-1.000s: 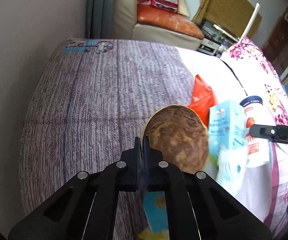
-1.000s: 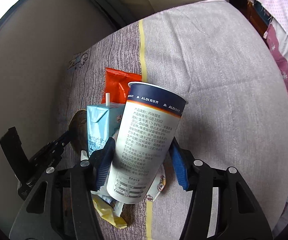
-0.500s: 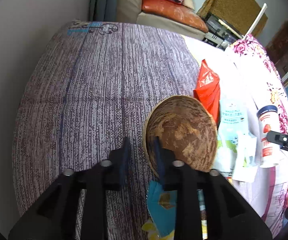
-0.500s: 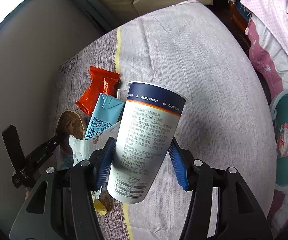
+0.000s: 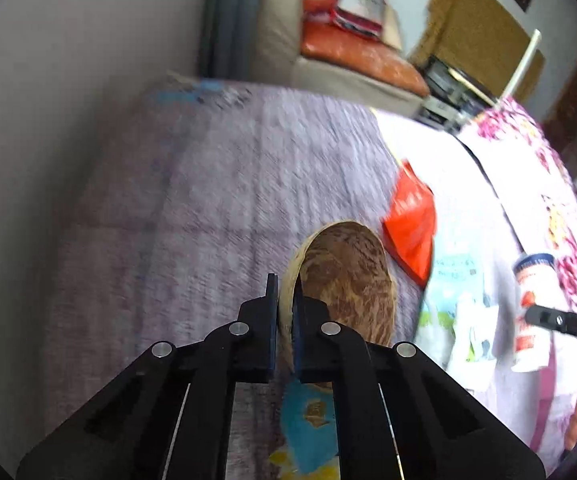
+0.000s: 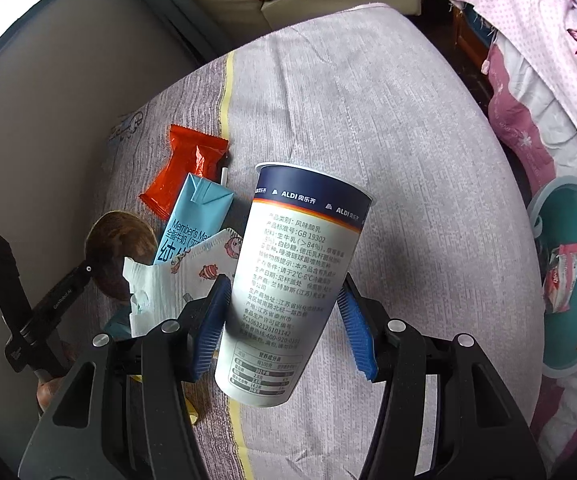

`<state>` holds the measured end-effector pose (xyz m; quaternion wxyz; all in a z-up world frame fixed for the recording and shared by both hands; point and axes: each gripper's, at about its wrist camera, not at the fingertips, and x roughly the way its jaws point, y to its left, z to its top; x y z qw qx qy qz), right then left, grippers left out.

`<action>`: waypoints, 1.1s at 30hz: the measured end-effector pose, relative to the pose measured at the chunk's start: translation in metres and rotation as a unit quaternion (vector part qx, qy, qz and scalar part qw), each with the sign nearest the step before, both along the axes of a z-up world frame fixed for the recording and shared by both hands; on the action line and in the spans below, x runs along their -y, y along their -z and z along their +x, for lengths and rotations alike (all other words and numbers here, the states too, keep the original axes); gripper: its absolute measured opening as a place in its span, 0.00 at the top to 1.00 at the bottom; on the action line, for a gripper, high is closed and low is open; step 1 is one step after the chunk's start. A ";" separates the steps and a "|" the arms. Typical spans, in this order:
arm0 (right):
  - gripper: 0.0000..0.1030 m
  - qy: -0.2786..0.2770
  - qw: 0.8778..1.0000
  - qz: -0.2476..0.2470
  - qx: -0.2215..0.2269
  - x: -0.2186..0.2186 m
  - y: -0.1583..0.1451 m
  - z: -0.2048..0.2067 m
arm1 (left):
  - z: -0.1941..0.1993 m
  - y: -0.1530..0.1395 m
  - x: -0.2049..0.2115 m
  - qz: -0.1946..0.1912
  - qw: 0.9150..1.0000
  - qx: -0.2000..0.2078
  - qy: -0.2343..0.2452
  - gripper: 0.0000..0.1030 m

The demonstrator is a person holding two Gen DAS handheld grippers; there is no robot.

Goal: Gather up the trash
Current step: 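Carry the bowl and paper cup over the wastebasket and open both tools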

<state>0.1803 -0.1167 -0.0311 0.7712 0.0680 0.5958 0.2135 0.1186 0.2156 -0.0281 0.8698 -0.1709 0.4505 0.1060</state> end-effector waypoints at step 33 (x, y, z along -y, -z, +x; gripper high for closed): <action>0.49 0.139 0.987 0.069 0.042 0.192 -0.027 -0.025 | 0.028 -0.060 0.248 0.002 0.979 0.009 0.201 0.94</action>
